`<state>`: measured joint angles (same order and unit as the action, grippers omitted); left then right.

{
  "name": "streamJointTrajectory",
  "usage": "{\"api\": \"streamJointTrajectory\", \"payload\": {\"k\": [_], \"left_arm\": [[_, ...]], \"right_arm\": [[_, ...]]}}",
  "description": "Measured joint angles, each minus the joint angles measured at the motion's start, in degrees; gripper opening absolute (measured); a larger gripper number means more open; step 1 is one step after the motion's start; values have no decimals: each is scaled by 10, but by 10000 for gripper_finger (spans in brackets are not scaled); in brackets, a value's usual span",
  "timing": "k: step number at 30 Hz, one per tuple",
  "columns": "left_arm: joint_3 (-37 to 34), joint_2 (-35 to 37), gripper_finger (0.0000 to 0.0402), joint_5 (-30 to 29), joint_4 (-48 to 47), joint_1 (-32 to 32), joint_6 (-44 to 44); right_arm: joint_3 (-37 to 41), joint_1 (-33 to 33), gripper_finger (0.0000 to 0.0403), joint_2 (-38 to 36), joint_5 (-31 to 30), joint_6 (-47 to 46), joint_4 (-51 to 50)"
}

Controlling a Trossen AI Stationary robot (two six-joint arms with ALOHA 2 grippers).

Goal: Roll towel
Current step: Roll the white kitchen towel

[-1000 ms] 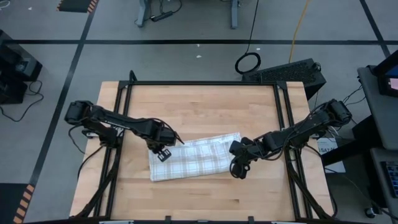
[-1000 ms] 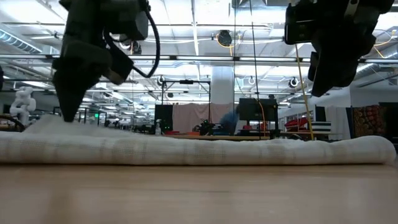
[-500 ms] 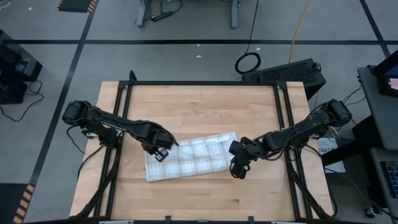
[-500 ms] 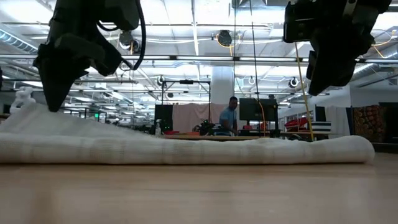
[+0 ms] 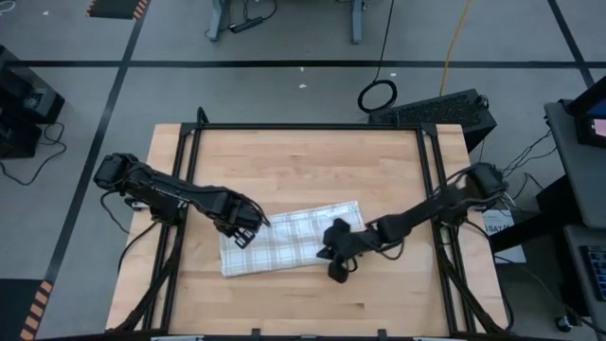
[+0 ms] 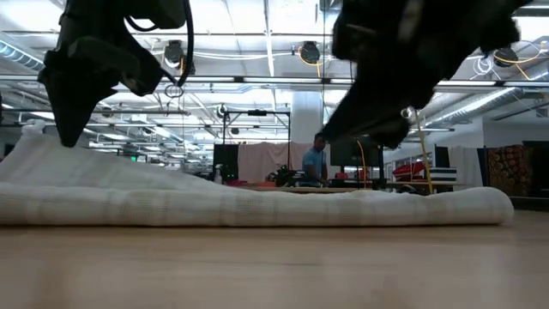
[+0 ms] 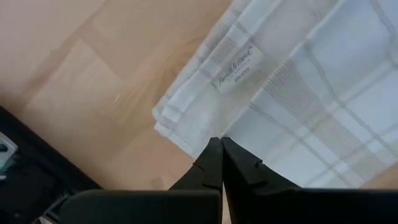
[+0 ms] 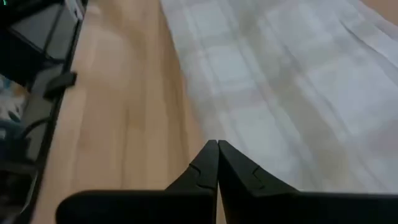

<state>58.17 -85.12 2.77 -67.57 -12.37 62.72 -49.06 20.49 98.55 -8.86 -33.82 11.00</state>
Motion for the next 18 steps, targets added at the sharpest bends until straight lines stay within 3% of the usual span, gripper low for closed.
{"api": "streamJointTrajectory", "payload": {"k": [4,10,18], "left_arm": [[0,0,3,-2,-3,4,0],[0,3,3,30,-28,0,0],[-33,-1,7,-17,-22,-13,11]], "right_arm": [[0,-15,0,66,0,4,72],[0,-16,0,99,2,-15,63],[-1,-13,0,106,1,-46,50]]}}
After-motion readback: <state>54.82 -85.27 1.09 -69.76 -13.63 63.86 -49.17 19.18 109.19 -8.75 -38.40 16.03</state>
